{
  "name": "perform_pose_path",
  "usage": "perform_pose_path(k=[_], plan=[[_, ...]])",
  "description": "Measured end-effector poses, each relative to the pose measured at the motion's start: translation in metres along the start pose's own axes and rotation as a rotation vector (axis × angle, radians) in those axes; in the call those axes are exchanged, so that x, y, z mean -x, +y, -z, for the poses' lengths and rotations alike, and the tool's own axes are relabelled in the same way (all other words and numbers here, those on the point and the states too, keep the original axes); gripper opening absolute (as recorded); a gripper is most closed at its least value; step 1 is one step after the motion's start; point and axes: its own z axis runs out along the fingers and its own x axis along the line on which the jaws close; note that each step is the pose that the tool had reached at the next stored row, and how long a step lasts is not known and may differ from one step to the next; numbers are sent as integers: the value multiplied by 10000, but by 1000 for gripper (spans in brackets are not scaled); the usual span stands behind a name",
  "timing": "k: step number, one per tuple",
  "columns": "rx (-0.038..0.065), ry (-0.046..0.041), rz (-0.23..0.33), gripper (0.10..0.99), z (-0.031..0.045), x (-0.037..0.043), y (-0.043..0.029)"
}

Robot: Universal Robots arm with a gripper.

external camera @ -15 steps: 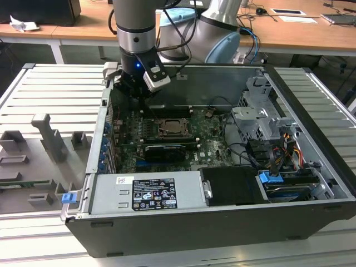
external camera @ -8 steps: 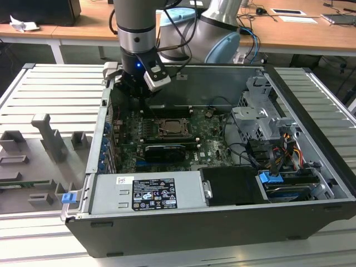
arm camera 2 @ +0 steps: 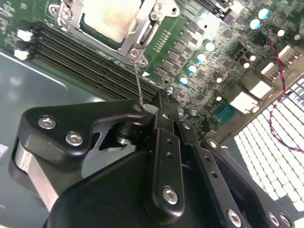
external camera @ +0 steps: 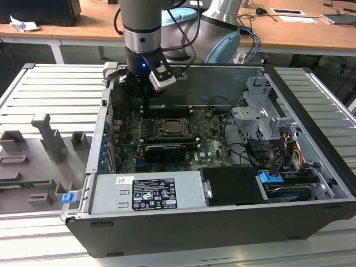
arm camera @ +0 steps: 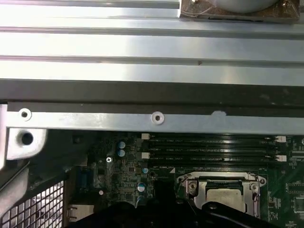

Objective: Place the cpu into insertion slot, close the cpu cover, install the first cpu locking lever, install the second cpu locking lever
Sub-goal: 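Install the first cpu locking lever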

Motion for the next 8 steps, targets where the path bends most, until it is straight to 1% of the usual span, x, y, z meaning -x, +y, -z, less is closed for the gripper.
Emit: perform_pose_path(k=[1, 8], plan=[[0, 1, 1, 106, -1, 32, -1], [0, 1, 5, 106, -5, 182, -4]])
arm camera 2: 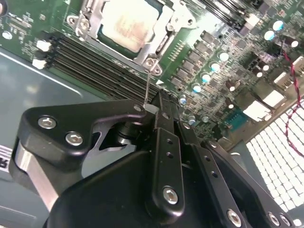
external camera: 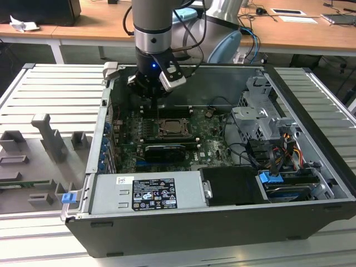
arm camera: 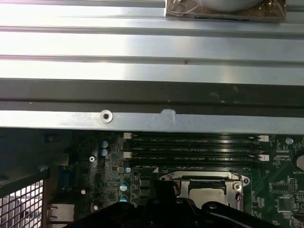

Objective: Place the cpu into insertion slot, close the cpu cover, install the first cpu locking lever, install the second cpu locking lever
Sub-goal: 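Install the first cpu locking lever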

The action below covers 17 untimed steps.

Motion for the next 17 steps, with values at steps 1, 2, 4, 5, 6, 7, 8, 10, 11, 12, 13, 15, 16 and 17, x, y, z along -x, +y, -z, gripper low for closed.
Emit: perform_pose_path(k=[1, 2, 4, 5, 6, 7, 8, 10, 11, 12, 13, 15, 16, 17], plan=[[0, 0, -1, 106, 0, 10, 0], [0, -1, -1, 106, -1, 21, 0], [1, -1, -1, 106, -1, 46, -1], [0, 0, -1, 106, -2, 58, -1], [0, -1, -1, 106, -2, 68, -1], [0, -1, -1, 106, -3, 79, -2], [1, -1, 0, 106, -5, 94, -2], [0, -1, -1, 106, -9, 133, -3], [-13, -2, 0, 106, -12, 148, -3], [-23, -1, -1, 106, -14, 170, -4], [-25, 0, 0, 106, -15, 187, -5], [-25, 0, 2, 106, -21, 256, -6], [-24, 0, 2, 106, -25, 285, -7], [-23, -2, 6, 106, -29, 295, -8]])
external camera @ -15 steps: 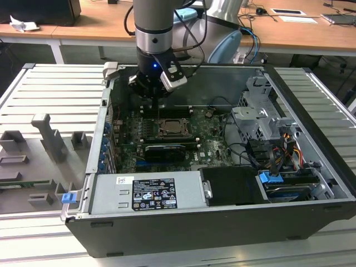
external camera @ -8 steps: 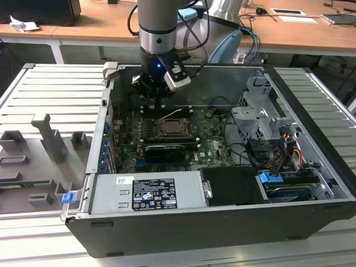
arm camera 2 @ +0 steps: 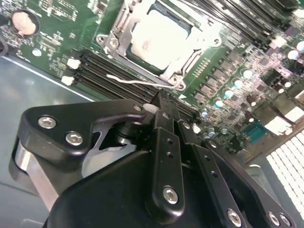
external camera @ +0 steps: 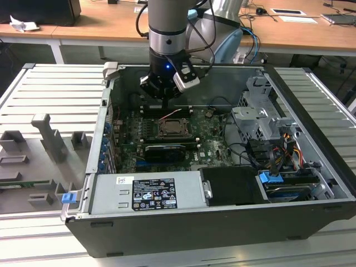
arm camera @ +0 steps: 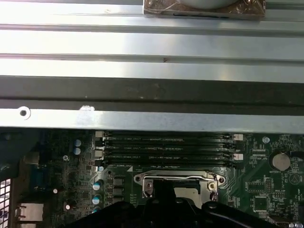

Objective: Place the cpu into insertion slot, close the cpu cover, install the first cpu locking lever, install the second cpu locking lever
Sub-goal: 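Install the first cpu locking lever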

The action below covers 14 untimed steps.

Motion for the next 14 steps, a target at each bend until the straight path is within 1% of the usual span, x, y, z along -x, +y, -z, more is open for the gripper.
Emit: perform_pose_path(k=[1, 3, 4, 5, 6, 9, 11, 12, 14], plan=[[-2, 1, -1, 106, -2, 13, 0], [-3, 2, 0, 106, -6, 69, -2], [-2, 2, 0, 106, -21, 86, -3], [28, 1, 0, 106, -33, 87, -5], [132, -1, 8, 106, -39, 87, -5], [364, -5, 18, 106, -53, 87, -5], [393, -8, 24, 106, -76, 86, -8], [398, -9, 32, 106, -99, 86, -10], [399, -10, 37, 106, -118, 86, -11]])
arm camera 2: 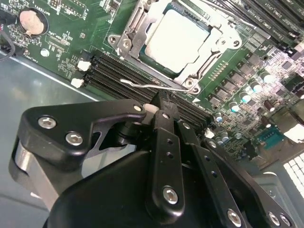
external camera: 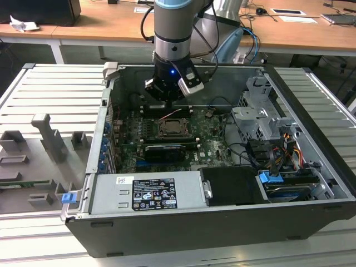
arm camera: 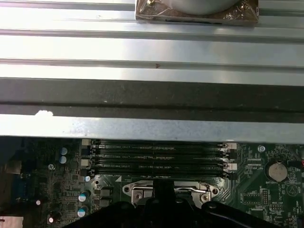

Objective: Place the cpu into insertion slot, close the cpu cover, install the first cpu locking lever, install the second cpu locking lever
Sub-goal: 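Install the first cpu locking lever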

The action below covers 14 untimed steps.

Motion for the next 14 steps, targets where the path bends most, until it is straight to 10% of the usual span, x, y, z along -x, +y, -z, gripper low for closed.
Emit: perform_pose_path(k=[14], plan=[[78, 3, 34, 106, -27, 23, -2]])
